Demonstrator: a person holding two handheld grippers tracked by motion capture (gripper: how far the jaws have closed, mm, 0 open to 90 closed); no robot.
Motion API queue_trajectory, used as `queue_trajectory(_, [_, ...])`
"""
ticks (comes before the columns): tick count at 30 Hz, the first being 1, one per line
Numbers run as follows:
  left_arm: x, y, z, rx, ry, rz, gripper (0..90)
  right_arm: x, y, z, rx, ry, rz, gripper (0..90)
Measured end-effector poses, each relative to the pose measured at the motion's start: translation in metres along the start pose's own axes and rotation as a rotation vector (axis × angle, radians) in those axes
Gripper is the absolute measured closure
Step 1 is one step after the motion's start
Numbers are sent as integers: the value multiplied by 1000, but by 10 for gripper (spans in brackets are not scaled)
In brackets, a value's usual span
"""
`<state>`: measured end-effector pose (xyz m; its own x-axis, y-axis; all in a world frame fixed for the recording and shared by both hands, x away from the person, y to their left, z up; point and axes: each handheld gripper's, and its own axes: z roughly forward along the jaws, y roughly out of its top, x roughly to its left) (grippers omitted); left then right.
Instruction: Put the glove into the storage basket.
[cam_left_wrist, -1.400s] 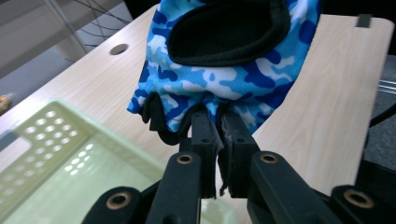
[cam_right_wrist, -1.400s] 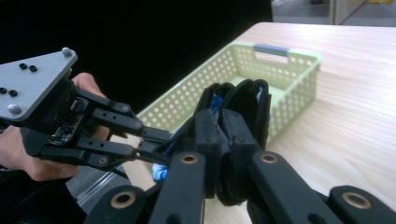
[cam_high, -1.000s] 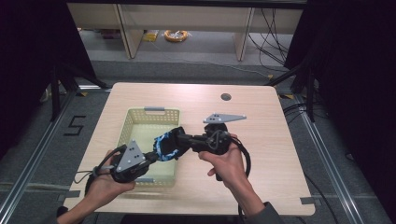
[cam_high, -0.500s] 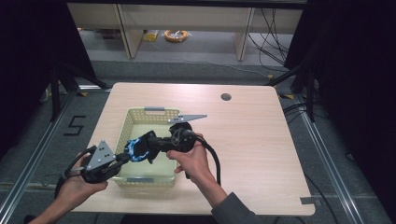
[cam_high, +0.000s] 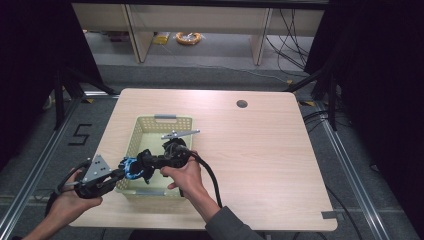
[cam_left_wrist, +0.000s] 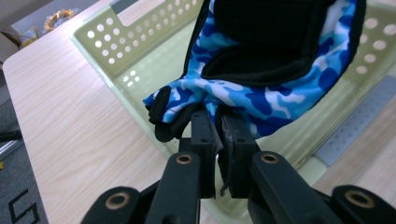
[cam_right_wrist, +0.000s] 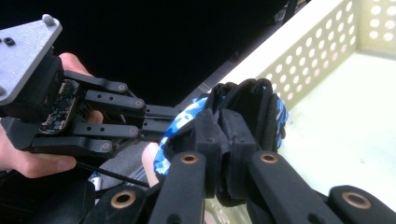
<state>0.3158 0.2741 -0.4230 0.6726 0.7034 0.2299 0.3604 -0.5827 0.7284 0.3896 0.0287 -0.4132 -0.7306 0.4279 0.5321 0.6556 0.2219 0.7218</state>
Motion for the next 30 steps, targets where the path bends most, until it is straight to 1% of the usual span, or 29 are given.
queue_trajectory(1, [0,-1,0,8,-6,-17,840,-1,-1,2,-1,-3,8,869])
queue_trajectory(2, [2,-1,1,3,1,3,839,-2,-3,3,-1,-16,9,869])
queue_trajectory(3, [-2,-2,2,8,5,-46,838,-4,-5,5,-4,-2,19,869])
queue_trajectory(4, [2,-1,3,11,-6,14,837,-6,-7,6,1,-8,30,869])
queue_trajectory(5, [-2,-2,5,29,-14,-14,837,-8,-9,6,4,-16,29,869])
queue_trajectory(6, [-4,-1,6,26,-20,-27,834,-11,-13,6,8,-25,42,869])
queue_trajectory(7, [-5,-1,8,28,-29,-18,833,-13,-16,6,5,-29,41,869])
queue_trajectory(8, [-7,-1,10,25,-26,-29,831,-15,-19,4,16,-38,51,868])
queue_trajectory(9, [-8,1,12,33,-41,-7,829,-16,-21,3,19,-47,64,869])
queue_trajectory(10, [-10,2,15,32,-45,-17,826,-18,-24,0,26,-88,58,868])
queue_trajectory(11, [-11,4,16,32,-49,-15,822,-20,-26,-2,32,-84,54,868])
queue_trajectory(12, [-12,6,19,29,-53,5,816,-21,-28,-4,32,-94,55,868])
queue_trajectory(13, [-14,8,21,29,-58,9,812,-22,-29,-7,43,-124,50,868])
queue_trajectory(14, [-15,10,24,30,-63,14,805,-23,-31,-9,46,-126,50,867])
queue_trajectory(15, [-19,12,28,23,-70,3,800,-24,-31,-11,51,-140,50,867])
queue_trajectory(16, [-19,13,30,37,-77,25,794,-25,-33,-14,61,-153,51,866])
queue_trajectory(17, [-22,15,34,46,-81,23,787,-25,-34,-15,66,-171,47,866])
queue_trajectory(18, [-23,16,36,57,-95,40,771,-27,-35,-17,73,-174,36,866])
queue_trajectory(19, [-25,17,39,69,-109,44,757,-27,-35,-19,82,-200,41,866])
queue_trajectory(20, [-24,18,40,89,-115,52,733,-28,-36,-20,85,-213,34,865])
queue_trajectory(22, [-25,19,43,96,-130,43,698,-30,-37,-22,90,-212,40,865])
queue_trajectory(23, [-24,20,42,97,-129,52,676,-31,-38,-23,96,-236,33,865])
queue_trajectory(24, [-23,22,42,99,-131,42,664,-32,-38,-23,100,-236,34,865])
queue_trajectory(25, [-20,23,40,101,-140,47,652,-32,-39,-24,105,-240,41,865])
queue_trajectory(26, [-18,25,38,101,-132,49,639,-33,-39,-24,107,-248,32,865])
queue_trajectory(27, [-16,26,34,101,-127,52,630,-33,-39,-23,111,-253,35,864])
queue_trajectory(28, [-14,27,30,97,-120,51,614,-34,-39,-23,114,-253,30,865])
queue_trajectory(29, [-13,28,28,92,-115,43,611,-34,-39,-23,111,-241,28,864])
queue_trajectory(30, [-11,28,26,90,-112,54,612,-33,-39,-23,113,-240,36,864])
